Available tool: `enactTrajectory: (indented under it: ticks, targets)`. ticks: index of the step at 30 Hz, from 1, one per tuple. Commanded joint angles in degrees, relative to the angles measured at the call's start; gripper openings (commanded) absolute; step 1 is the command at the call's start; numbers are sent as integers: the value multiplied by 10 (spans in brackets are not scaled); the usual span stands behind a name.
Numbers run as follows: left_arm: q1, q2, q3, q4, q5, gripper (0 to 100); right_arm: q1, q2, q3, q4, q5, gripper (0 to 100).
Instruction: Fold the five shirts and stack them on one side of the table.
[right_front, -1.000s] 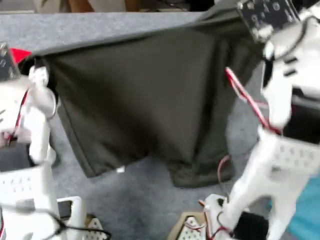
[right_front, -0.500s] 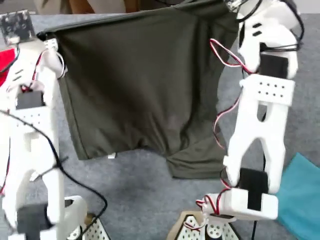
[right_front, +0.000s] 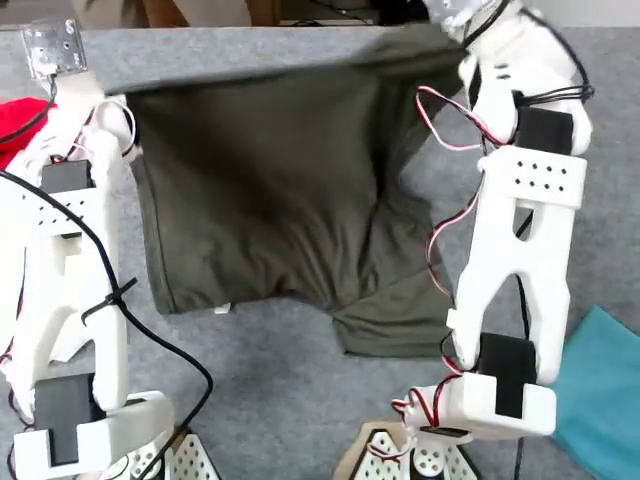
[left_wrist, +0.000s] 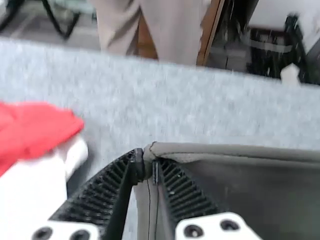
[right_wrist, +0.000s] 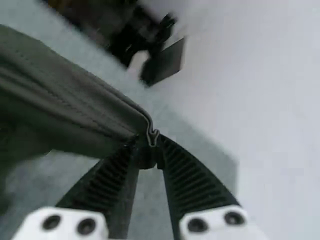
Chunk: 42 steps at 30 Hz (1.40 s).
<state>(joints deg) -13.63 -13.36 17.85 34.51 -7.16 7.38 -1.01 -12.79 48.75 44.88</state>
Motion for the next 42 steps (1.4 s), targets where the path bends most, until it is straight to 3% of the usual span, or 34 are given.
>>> enactTrajectory:
  ticks: [1,6,12,16,28,34,42]
  targets:
    - [-2,-7,-37,94,-5,19,0,-37,-39,123,0,5]
    - [15,-7,-32,207,-5,19,7,-40,-39,185,-47,5]
    - [55,-7,-17,292,-8,19,-1,-45,-30,281,-43,5]
    - [65,-7,44,280,-57,19,-6,-94,37,310,4,5]
    - [8,-7,104,284,-62,19,28,-385,440,212,18,5]
    - [11,-7,181,280,-100,19,69,-480,540,260,51,5]
    - [11,-45,251,280,-101,19,122,-590,645,281,91,5]
